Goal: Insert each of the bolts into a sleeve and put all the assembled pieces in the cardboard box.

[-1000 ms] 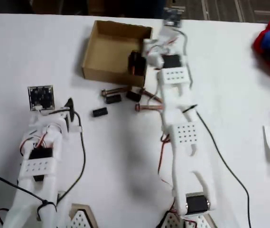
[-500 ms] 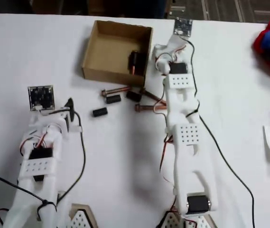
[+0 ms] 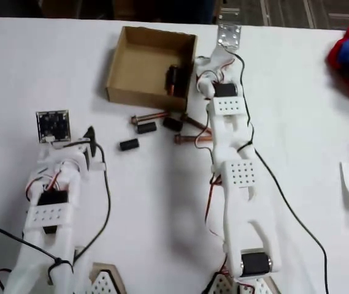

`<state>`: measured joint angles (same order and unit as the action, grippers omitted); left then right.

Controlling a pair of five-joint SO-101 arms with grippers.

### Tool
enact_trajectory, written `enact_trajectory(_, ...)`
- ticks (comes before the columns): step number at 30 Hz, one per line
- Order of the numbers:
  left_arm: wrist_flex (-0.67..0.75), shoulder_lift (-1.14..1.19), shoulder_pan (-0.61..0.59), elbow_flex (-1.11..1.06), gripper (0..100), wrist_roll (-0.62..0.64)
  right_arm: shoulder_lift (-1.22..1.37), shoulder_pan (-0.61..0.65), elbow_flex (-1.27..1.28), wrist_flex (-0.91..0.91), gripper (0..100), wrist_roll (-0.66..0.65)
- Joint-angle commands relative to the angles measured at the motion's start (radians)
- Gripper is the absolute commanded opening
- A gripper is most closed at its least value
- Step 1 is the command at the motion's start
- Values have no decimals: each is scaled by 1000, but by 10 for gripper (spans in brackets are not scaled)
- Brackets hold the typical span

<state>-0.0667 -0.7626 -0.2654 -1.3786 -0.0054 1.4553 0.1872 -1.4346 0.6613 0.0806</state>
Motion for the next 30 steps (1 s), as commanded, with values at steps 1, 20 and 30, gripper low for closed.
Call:
enact_trajectory(1, 23, -15, -5, 2, 211, 3, -18, 93, 8, -39, 21, -75)
enact_trajectory(20, 23, -15, -5, 2, 211, 3, -147, 61, -233, 225, 21, -80)
enact_trajectory(30, 25, -15, -5, 2, 211, 3, -309, 174, -227, 684, 21, -75)
